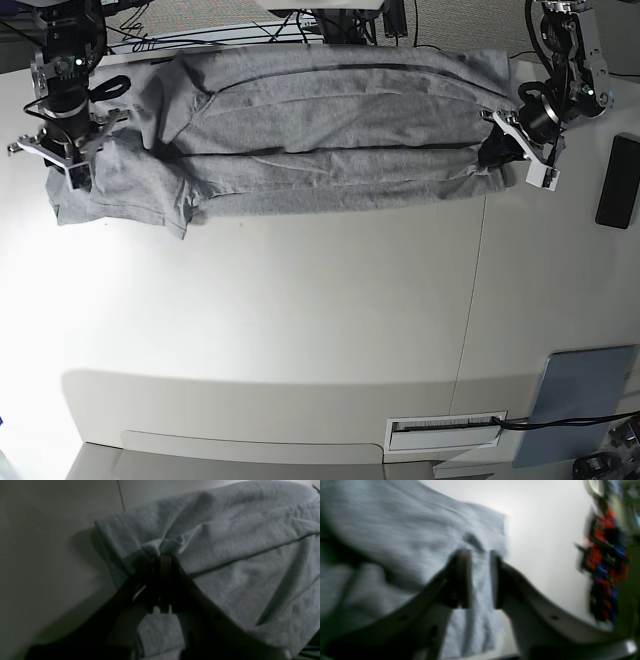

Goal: Fold the T-shirt properly
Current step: 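Regrasp the folded strip near the collar end with the right gripper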

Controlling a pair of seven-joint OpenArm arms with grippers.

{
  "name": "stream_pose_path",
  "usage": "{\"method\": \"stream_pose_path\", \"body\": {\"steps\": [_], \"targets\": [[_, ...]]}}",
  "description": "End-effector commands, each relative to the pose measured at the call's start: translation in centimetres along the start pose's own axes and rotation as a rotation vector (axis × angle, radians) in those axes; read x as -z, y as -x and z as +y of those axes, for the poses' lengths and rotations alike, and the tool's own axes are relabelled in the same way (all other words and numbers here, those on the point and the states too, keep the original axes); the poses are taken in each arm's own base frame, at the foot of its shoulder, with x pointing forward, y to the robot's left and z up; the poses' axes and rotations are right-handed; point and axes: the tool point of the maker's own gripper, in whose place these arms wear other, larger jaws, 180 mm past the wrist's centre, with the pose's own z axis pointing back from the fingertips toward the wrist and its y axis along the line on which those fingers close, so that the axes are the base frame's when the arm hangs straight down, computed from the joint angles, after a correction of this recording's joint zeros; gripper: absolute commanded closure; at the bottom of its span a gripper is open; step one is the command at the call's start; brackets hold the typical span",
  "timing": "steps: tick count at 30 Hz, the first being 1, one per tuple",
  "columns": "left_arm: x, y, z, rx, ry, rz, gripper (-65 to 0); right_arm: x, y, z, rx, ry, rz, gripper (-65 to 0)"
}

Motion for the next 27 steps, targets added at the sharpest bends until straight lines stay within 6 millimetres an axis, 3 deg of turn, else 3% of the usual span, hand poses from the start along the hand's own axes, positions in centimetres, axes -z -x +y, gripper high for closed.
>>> {"method": "stream_pose_path", "body": {"steps": [1,4,7,12,15,25,27], "targets": [[-0.4,-1.3,0.1,0.018,0.004,-0.040,0.0,-0.3,-1.1,-0.4,-0.035,-0.004,-0.043,-19.6],[-0.4,-1.3,0.1,0.018,0.005,-0.041,0.0,-0.3,-1.0,1.3,-0.143,-0.103,-0.046,-21.5],[-0.4,-1.4,0.1,0.018,0.005,-0.042,0.0,0.2,-0.4,1.6,-0.234,-0.148,-0.039,-21.5],[-0.4,-1.3,0.1,0.018,0.004,-0.041,0.0,2.4,3.2,2.0,-0.441,-0.198,0.045,-21.5],[-0.4,-1.4,0.1,0.018,0.004,-0.041,0.0,3.3,4.2,2.8,-0.487,-0.219,0.078,-21.5],[-0.4,-1.3,0.1,0.018,0.004,-0.040,0.0,4.4,2.6,4.9,-0.579,-0.231,0.039,-21.3],[-0.4,-1.3,0.1,0.019,0.004,-0.040,0.0,4.5,2.5,4.7,-0.586,-0.221,0.043,-17.5]]}}
